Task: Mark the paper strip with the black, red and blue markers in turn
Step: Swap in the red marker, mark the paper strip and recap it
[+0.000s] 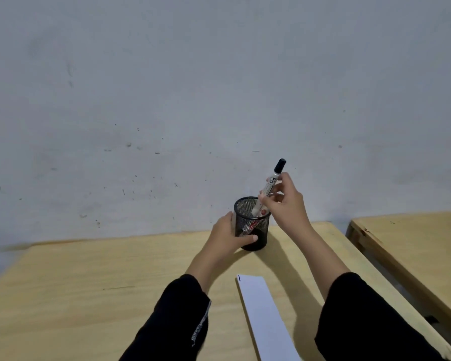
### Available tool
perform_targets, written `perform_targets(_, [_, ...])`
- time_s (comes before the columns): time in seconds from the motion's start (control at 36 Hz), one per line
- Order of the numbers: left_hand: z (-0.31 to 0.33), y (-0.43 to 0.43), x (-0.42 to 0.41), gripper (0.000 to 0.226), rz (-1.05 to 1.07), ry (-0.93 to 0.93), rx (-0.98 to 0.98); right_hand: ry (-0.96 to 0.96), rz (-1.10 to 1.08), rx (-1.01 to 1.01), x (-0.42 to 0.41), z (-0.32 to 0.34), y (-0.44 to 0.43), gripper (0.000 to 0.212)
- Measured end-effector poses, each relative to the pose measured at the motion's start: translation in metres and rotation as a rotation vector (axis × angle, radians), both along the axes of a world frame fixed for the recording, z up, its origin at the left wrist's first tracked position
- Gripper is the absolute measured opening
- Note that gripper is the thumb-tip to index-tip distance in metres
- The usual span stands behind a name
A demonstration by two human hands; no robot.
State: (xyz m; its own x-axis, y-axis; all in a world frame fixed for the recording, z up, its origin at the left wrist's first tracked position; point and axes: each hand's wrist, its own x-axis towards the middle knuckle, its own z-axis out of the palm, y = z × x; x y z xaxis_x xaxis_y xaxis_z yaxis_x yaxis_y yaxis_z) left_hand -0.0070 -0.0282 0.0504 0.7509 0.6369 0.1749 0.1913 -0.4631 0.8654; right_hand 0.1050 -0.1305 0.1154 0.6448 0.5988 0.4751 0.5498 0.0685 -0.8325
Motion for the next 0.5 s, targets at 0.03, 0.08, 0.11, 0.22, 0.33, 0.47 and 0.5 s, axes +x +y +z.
perform_targets(0.03, [-0.003, -0.001, 0.004, 0.043, -0.009, -0.056, -0.029, 0.001, 0.001, -0.025, 0.0, -0.003, 0.003, 0.023])
perform_targets(0.08, [-0.006, -0.005, 0.01, 0.054, -0.01, -0.121, -0.068, -0.003, 0.014, -0.084, 0.0, -0.009, 0.007, 0.015])
perform_targets(0.11, [-0.008, -0.005, 0.013, 0.058, 0.007, -0.12, -0.088, -0.014, 0.023, -0.113, 0.0, -0.012, 0.009, 0.013])
perform_targets(0.22, [-0.012, -0.007, 0.019, 0.061, 0.038, -0.168, -0.133, -0.117, 0.017, -0.199, -0.001, -0.019, 0.014, 0.021])
perform_targets(0.33, [-0.016, -0.004, 0.021, 0.058, 0.057, -0.174, -0.126, -0.135, 0.041, -0.245, 0.0, -0.019, 0.016, 0.01])
perform_targets(0.47, [-0.018, -0.002, 0.022, 0.06, 0.058, -0.185, -0.14, -0.147, 0.059, -0.315, -0.003, -0.02, 0.019, 0.013])
perform_targets(0.5, [-0.019, -0.002, 0.022, 0.06, 0.062, -0.187, -0.144, -0.153, 0.052, -0.318, -0.003, -0.02, 0.02, 0.011])
